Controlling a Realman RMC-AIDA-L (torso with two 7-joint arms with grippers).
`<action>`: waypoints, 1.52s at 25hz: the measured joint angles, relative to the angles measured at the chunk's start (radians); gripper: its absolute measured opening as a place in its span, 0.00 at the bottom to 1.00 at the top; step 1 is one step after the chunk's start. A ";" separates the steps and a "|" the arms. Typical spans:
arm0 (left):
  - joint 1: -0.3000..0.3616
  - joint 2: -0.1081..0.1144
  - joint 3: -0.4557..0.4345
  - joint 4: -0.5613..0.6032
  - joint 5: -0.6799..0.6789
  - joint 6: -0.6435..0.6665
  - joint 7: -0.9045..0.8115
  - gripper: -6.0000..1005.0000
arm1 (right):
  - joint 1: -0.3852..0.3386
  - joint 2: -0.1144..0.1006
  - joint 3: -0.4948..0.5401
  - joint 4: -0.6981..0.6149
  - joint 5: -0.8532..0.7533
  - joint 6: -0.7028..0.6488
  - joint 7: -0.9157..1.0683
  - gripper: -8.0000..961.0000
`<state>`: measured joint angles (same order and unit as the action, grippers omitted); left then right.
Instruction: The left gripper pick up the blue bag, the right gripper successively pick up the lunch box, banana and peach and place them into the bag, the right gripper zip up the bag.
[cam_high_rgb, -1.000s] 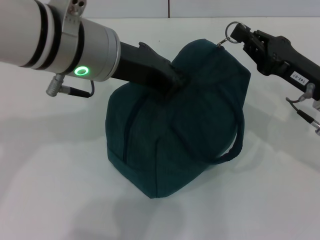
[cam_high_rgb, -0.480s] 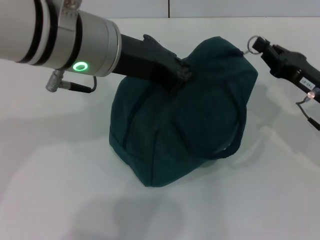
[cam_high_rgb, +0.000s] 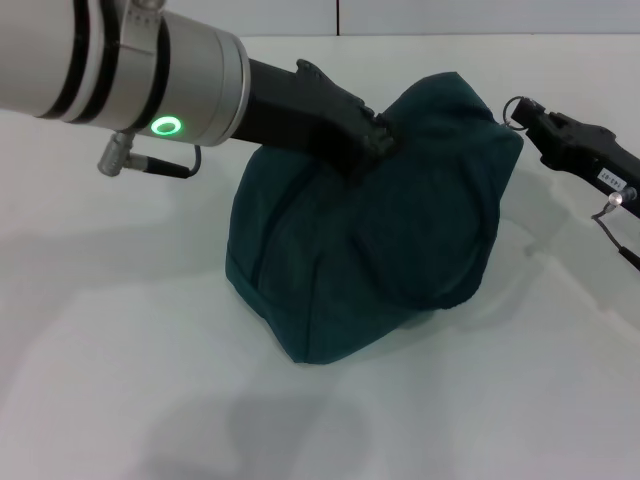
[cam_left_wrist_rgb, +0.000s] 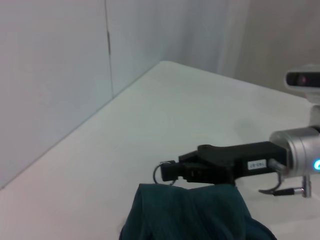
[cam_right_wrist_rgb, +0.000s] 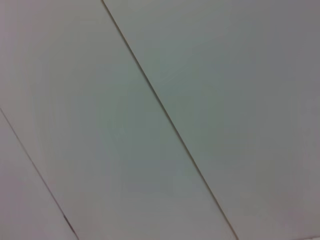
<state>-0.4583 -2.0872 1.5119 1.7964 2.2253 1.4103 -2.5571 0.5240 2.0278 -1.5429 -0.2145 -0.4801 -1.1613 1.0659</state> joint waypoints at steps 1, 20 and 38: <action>0.001 -0.001 -0.004 0.000 -0.001 -0.004 0.000 0.07 | -0.002 0.000 0.000 -0.002 0.000 -0.004 0.001 0.05; 0.027 0.065 -0.146 -0.069 -0.253 -0.041 0.116 0.31 | -0.043 -0.015 0.107 -0.014 0.002 -0.212 -0.012 0.47; 0.108 0.044 -0.437 -0.343 -0.732 0.137 0.591 0.89 | -0.065 -0.033 0.121 -0.034 -0.010 -0.361 -0.071 0.91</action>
<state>-0.3508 -2.0431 1.0753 1.4535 1.4936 1.5472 -1.9664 0.4593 1.9950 -1.4219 -0.2486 -0.4901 -1.5227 0.9952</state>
